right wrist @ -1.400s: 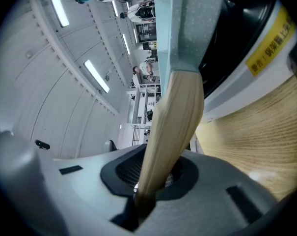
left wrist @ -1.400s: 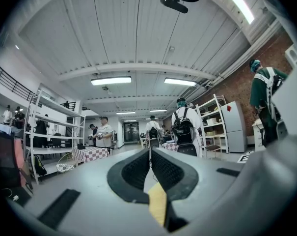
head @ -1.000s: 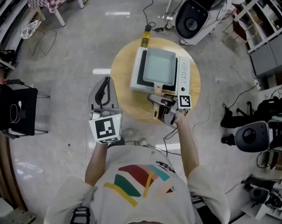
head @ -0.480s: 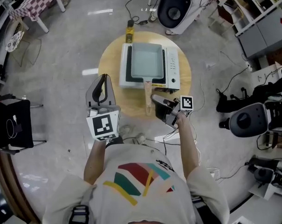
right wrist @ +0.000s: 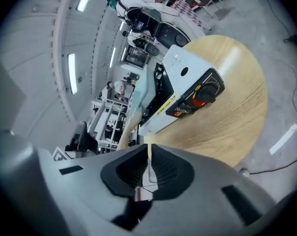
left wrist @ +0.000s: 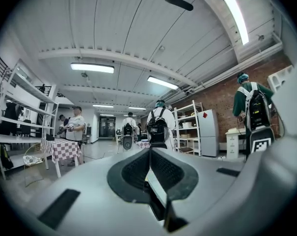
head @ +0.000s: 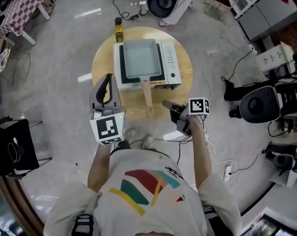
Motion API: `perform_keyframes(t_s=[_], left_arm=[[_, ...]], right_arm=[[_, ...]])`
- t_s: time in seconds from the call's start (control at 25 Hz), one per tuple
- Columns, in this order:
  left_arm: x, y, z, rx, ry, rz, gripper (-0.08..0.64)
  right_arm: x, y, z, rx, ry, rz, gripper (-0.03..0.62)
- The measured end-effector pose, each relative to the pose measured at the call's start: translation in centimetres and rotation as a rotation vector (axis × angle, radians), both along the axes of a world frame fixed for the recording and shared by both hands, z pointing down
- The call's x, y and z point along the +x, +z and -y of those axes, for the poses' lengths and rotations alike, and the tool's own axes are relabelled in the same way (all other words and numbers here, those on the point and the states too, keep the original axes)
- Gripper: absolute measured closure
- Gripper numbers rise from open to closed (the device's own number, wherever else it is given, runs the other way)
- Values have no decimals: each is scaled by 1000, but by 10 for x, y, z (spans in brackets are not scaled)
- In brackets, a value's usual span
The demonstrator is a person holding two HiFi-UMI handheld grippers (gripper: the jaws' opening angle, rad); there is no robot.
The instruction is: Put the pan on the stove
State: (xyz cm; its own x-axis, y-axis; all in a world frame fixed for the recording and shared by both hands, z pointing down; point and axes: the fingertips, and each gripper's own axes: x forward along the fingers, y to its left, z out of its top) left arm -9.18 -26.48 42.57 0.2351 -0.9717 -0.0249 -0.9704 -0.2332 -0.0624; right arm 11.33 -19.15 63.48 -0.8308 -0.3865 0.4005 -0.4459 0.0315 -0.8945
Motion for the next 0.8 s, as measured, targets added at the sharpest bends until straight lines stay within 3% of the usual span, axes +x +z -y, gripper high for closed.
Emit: perform_keyframes(t_s=[0.16,0.32,0.44,0.56,0.8], left_arm=[[9,-1,4,2,32,-7,549],[13,-2,8,-2,51,-21,549],[12,-7,10,16,53,-20,549],[13,-15,10,27,57,-24,549],[15,-39,2,51,66,-52,549]], right_arm=[[7,-10,10,34,-24,-152,586],[17,-37,38,190,-58,-394,586],[29,-79,67,365,32,-567,586],[33,-131,85,538,145,-678,588],[23,-219,83,860,348,-774,589]])
